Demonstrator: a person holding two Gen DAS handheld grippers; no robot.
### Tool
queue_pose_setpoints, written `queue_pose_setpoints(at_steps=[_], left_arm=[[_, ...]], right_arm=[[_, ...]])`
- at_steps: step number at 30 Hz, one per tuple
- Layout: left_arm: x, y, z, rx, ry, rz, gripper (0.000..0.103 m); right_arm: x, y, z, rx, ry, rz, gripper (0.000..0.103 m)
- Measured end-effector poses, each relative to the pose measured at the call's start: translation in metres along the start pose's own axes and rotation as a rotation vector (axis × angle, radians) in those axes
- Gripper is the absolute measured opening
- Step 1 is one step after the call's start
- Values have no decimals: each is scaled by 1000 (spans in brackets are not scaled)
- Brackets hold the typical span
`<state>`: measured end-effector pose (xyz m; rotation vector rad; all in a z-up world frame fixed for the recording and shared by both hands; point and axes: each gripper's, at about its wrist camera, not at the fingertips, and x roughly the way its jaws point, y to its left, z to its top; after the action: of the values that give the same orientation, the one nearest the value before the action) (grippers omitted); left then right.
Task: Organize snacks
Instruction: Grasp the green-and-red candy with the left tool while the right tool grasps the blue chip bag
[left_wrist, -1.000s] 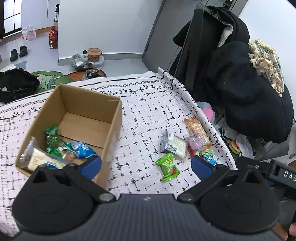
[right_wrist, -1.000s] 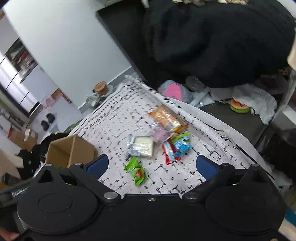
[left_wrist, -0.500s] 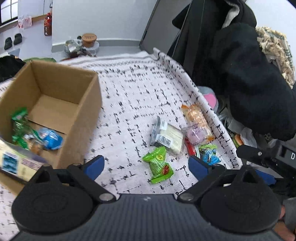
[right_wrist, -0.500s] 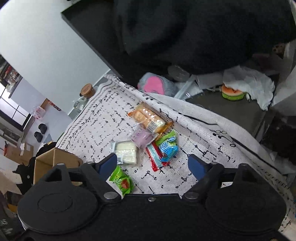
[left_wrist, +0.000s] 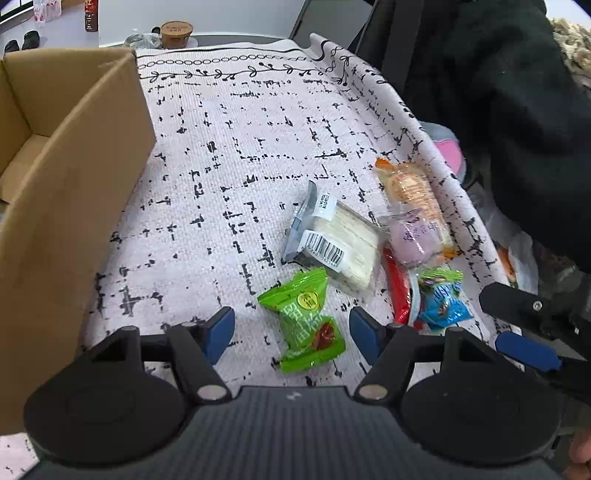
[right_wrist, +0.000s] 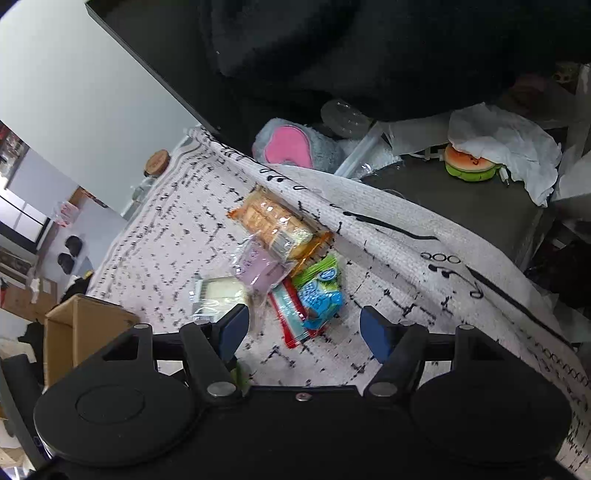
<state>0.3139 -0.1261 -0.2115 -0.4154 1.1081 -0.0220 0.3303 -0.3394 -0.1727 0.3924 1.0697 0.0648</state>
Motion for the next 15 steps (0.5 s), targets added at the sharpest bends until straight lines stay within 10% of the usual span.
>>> queue_pose_setpoints(at_steps=[8,15], left_arm=[[13,-6,5,-3,17,62,31],[9,-2,9,-16,6,45,28]], right_arm=[[14,4,2,-16,9,-34,66],[27,17,2,-76,11,-85,66]])
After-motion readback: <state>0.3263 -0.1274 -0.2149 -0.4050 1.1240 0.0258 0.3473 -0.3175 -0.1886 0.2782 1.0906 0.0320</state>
